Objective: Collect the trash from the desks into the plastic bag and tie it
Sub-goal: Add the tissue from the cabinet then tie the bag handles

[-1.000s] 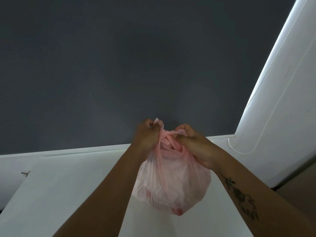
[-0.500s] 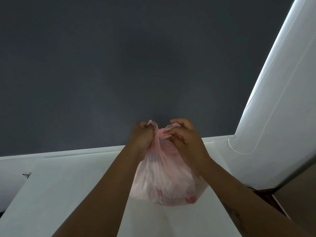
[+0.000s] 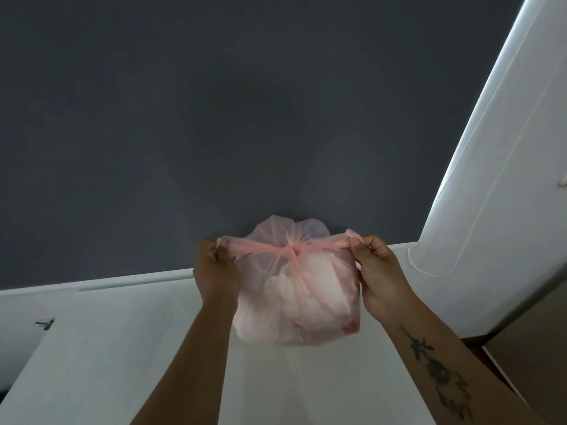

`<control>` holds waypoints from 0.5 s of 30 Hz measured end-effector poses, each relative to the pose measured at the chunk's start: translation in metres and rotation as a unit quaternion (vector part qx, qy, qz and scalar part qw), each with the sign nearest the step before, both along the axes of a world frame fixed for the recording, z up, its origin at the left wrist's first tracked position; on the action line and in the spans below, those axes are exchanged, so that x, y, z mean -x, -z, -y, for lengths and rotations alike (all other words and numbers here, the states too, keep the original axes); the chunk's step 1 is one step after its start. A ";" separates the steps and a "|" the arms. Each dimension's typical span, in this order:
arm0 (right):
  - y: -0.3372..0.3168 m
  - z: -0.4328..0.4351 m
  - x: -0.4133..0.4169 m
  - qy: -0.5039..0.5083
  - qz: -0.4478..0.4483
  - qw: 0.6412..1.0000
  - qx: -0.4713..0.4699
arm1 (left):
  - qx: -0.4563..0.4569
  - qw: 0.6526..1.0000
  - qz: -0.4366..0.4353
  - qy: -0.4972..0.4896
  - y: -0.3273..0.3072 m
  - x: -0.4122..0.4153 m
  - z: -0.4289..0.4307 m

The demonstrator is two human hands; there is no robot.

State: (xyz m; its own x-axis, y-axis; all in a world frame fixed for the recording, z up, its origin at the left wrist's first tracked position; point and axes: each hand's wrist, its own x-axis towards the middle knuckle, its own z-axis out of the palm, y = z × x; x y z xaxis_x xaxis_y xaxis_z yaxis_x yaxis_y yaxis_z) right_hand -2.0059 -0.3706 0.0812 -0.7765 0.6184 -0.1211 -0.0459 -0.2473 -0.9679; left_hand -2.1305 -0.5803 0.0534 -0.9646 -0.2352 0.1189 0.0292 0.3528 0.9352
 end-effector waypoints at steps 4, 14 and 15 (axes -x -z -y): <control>-0.009 -0.002 -0.001 0.025 0.059 0.985 -0.159 | -0.085 0.992 0.020 0.096 0.008 -0.006 0.006; 0.014 0.014 -0.020 -0.066 0.179 0.946 -0.261 | -0.091 0.960 0.151 0.216 0.035 -0.022 0.002; 0.020 0.026 -0.013 0.023 0.189 0.934 -0.304 | -0.089 0.958 0.163 0.220 0.039 -0.025 0.001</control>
State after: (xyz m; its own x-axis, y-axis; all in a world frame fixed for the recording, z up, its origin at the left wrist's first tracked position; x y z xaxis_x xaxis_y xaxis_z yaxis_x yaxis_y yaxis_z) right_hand -1.9925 -0.3969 0.0616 -0.7200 0.6939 0.0019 0.3310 0.3458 -0.8780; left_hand -2.1055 -0.5815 0.0143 -0.9538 0.2145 -0.2102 -0.1658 0.2074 0.9641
